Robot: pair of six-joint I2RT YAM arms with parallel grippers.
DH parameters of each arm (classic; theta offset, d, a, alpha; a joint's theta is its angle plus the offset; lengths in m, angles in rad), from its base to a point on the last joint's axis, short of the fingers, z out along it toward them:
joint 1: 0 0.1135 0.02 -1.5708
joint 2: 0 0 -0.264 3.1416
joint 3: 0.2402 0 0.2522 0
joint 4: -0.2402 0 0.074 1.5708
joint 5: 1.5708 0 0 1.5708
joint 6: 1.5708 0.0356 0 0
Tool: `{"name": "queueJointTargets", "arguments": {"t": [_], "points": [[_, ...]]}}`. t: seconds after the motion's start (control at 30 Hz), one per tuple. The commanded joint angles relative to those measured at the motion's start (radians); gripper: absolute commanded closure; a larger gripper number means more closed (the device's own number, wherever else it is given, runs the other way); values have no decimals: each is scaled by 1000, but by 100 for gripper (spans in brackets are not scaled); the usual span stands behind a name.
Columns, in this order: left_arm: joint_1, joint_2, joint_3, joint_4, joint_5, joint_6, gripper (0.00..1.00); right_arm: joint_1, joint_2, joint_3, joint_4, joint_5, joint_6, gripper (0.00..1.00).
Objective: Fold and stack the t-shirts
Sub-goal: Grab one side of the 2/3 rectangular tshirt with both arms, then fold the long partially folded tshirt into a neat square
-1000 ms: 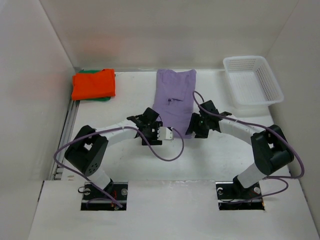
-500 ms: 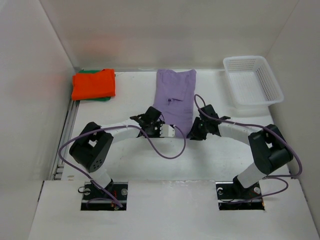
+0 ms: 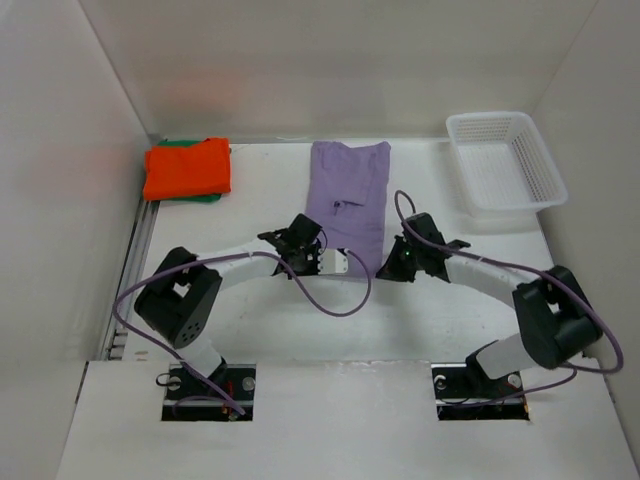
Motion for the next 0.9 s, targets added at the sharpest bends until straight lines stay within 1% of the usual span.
{"name": "queueJointTargets", "arguments": {"t": [0.0, 0.13, 0.23, 0.3, 0.37, 0.47, 0.53, 0.6, 0.7, 0.77, 0.87], "points": [[-31, -144, -23, -189, 12, -101, 100, 77, -162, -29, -61, 0, 18, 100], [-118, -320, -49, -429, 35, -188, 100, 203, -361, -100, -196, 26, 93, 100], [-209, -440, -16, -678, 68, -262, 100, 348, -523, -120, -335, 42, 204, 100], [-244, -483, 56, -834, 126, -320, 100, 453, -618, -105, -435, 68, 286, 100], [-240, -501, 162, -954, 203, -356, 100, 537, -678, -61, -533, 104, 353, 100], [-200, -477, 349, -1042, 257, -376, 100, 587, -704, 39, -641, 150, 364, 100], [-160, -434, 433, -1043, 266, -388, 99, 550, -686, 85, -661, 161, 319, 100], [-114, -390, 477, -1022, 274, -386, 99, 461, -651, 118, -649, 150, 233, 100], [-22, -321, 515, -939, 268, -376, 99, 311, -586, 157, -600, 127, 103, 100], [42, -255, 550, -875, 259, -374, 99, 207, -540, 177, -563, 98, 27, 100], [107, -144, 616, -795, 239, -388, 98, 79, -473, 190, -503, 38, -56, 100]]}}
